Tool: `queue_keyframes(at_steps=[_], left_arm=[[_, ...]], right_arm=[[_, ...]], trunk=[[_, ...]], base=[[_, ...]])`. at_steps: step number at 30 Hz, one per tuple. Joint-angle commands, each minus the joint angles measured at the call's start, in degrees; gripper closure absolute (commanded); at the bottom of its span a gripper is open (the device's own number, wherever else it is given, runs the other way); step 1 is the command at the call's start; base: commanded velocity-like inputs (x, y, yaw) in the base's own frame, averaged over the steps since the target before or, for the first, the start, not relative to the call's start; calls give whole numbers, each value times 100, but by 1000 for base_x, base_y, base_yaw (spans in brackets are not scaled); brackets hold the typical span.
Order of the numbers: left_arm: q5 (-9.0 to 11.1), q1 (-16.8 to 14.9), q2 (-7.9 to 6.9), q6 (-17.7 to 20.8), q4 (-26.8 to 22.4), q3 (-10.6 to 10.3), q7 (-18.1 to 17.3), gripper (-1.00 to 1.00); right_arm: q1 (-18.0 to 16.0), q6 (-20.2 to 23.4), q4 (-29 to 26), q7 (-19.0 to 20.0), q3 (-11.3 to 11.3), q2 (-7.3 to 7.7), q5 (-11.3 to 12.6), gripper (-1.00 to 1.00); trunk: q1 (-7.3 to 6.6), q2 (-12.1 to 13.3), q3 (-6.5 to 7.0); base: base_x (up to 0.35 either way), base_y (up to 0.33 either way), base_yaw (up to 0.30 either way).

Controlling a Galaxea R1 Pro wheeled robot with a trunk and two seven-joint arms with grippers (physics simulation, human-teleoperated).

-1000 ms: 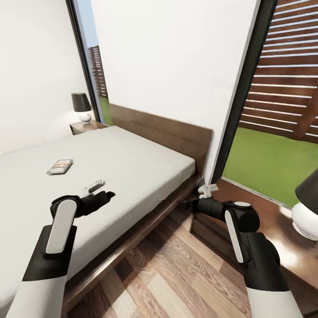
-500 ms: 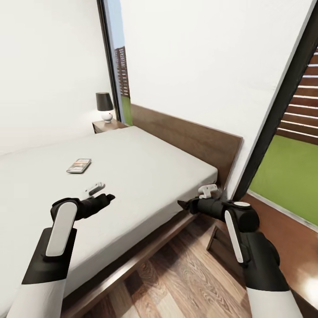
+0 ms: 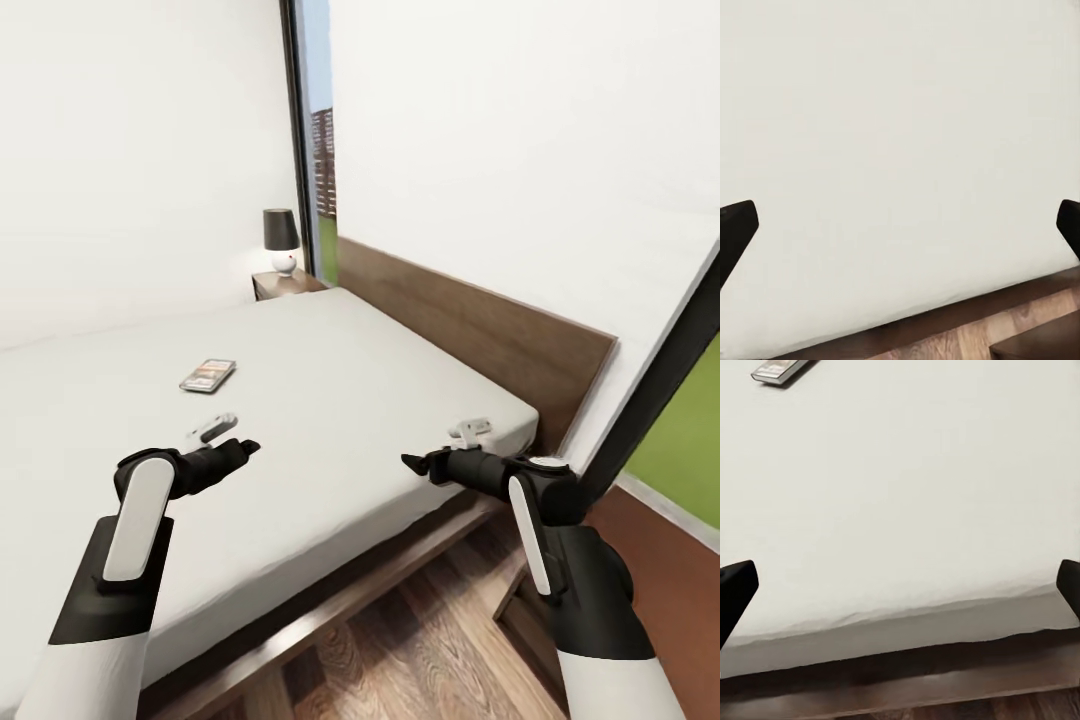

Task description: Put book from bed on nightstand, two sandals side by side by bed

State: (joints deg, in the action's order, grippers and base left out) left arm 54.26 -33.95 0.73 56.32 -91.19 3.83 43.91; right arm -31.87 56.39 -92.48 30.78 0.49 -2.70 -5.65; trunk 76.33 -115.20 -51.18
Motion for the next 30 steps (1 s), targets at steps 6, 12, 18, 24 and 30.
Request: queue_keyframes(at_steps=[6,12,18,24,30], left_arm=[[58,-6,6,1,-4,37,70,-100],[58,-6,9,-34,-4,56,73,-100],[49,1,6,-43,3,78,72,-100],[51,52,6,-47,2,75,68,-100],[56,29,41,-126,0,77,67,-100]], right_arm=[[-3,21,-7,46,-4,-2,-62,-100],[-3,21,-7,49,-1,-2,-67,-100],[-3,21,-7,45,9,-9,-68,-100],[-3,21,-7,46,7,-8,-68,-100],[-3,21,-7,48,10,-10,-68,-100]], trunk=[[1,-2,-5],[1,-2,-5],[1,-2,-5],[1,-2,-5],[-87,158,66]], base=[[56,-52,284],[9,-8,284],[41,-1,284],[228,0,284],[73,0,284]])
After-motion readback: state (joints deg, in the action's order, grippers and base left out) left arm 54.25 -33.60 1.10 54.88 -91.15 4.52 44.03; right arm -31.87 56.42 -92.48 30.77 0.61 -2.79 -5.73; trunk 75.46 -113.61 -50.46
